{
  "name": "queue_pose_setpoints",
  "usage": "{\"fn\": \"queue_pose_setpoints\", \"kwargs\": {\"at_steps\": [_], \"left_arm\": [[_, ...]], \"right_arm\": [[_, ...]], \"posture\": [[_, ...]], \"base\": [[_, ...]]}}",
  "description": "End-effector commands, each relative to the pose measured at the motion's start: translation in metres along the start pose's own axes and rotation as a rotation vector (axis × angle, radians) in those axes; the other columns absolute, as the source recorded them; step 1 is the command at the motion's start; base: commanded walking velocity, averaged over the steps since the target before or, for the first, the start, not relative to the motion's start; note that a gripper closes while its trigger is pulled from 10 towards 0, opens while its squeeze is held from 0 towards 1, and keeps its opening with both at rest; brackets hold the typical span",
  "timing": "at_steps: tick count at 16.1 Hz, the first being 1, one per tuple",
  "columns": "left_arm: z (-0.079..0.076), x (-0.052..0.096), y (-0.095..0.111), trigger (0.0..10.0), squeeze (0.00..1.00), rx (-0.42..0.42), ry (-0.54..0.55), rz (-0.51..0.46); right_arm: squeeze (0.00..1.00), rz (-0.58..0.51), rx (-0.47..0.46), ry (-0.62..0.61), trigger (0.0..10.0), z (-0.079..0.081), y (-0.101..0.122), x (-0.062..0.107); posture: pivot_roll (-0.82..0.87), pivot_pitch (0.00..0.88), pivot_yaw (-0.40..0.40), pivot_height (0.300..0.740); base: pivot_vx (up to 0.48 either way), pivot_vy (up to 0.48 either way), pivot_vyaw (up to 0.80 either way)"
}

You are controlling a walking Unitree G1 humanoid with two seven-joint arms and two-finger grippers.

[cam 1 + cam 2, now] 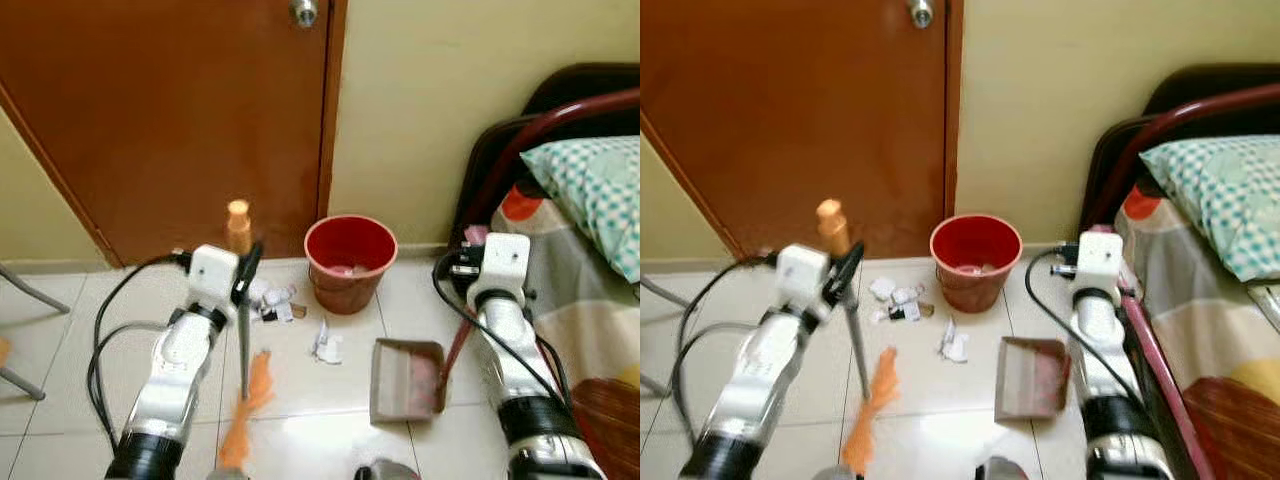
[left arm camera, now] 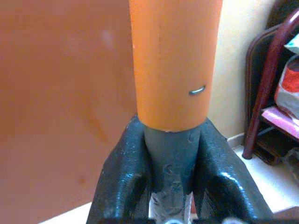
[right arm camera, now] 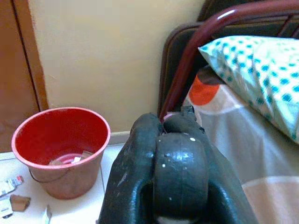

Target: Sweep floor

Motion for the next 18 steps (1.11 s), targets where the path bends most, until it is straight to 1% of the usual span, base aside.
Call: {"fn": "queue_pose_setpoints", "kwargs": {"at_steps": [1, 2, 4, 5, 7, 8, 9, 10, 12, 14, 18], "left_arm": [[0.000, -0.008, 0.016, 10.0, 0.00, -0.061, -0.004, -0.061], [-0.004, -0.011, 0.020, 10.0, 0.00, -0.057, -0.014, -0.071], [-0.009, -0.008, 0.018, 10.0, 0.00, -0.058, -0.040, -0.070], [-0.009, -0.004, 0.016, 10.0, 0.00, -0.049, -0.043, -0.062], [-0.004, 0.005, 0.009, 10.0, 0.00, -0.027, -0.032, -0.045], [0.000, 0.011, 0.005, 10.0, 0.00, 0.002, -0.015, -0.035], [0.006, 0.020, -0.001, 10.0, 0.00, 0.026, 0.015, -0.019], [0.010, 0.025, -0.005, 10.0, 0.00, 0.028, 0.030, -0.005], [0.015, 0.034, -0.007, 10.0, 0.00, 0.032, 0.052, 0.003], [0.015, 0.037, -0.007, 10.0, 0.00, 0.040, 0.052, 0.004], [0.009, 0.036, -0.004, 10.0, 0.00, 0.048, 0.038, 0.000]], "right_arm": [[0.00, -0.033, -0.012, 0.001, 10.0, 0.009, 0.013, -0.006], [0.00, -0.039, -0.010, 0.005, 10.0, 0.013, 0.015, -0.007], [0.00, -0.037, -0.013, 0.007, 10.0, 0.015, 0.013, -0.005], [0.00, -0.035, -0.013, 0.008, 10.0, 0.015, 0.011, -0.004], [0.00, -0.030, -0.019, 0.005, 10.0, 0.011, 0.007, 0.000], [0.00, -0.024, -0.044, 0.018, 10.0, 0.010, 0.004, 0.004], [0.00, -0.023, -0.055, 0.042, 10.0, 0.008, 0.000, 0.011], [0.00, -0.017, -0.057, 0.056, 10.0, 0.007, -0.005, 0.017], [0.00, 0.009, -0.101, 0.054, 10.0, 0.004, -0.015, 0.029], [0.00, 0.018, -0.098, 0.061, 10.0, 0.007, -0.019, 0.032], [0.00, 0.012, -0.104, 0.092, 10.0, 0.015, -0.012, 0.031]], "posture": [[0.02, 0.098, -0.020, 0.740], [0.02, 0.099, -0.018, 0.740], [0.02, 0.101, -0.019, 0.740], [0.02, 0.103, -0.020, 0.740], [0.02, 0.105, -0.021, 0.740], [0.02, 0.105, -0.021, 0.740], [0.02, 0.107, -0.028, 0.740], [0.02, 0.106, -0.032, 0.740], [0.02, 0.106, -0.032, 0.740], [0.02, 0.104, -0.035, 0.740], [0.02, 0.101, -0.037, 0.740]], "base": [[0.000, 0.000, 0.00], [0.000, 0.000, 0.00], [0.000, 0.000, 0.00], [0.000, 0.000, 0.00], [0.000, 0.000, 0.00], [0.247, 0.000, 0.00], [0.352, 0.000, 0.00], [0.356, 0.000, 0.00], [0.366, 0.000, 0.00], [0.377, 0.000, 0.00], [0.382, 0.000, 0.00]]}}
Point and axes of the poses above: a point about 5 cm out from each wrist's last joint towards the gripper, its own x axis pointing back from the gripper into the wrist, its own y axis along the axis of the wrist's last joint, z = x × y, the point moved 6 cm from there along -x, pointing out of the wrist towards the gripper, and after that the axes turned 5 degrees about -x, right-handed, at the moved point
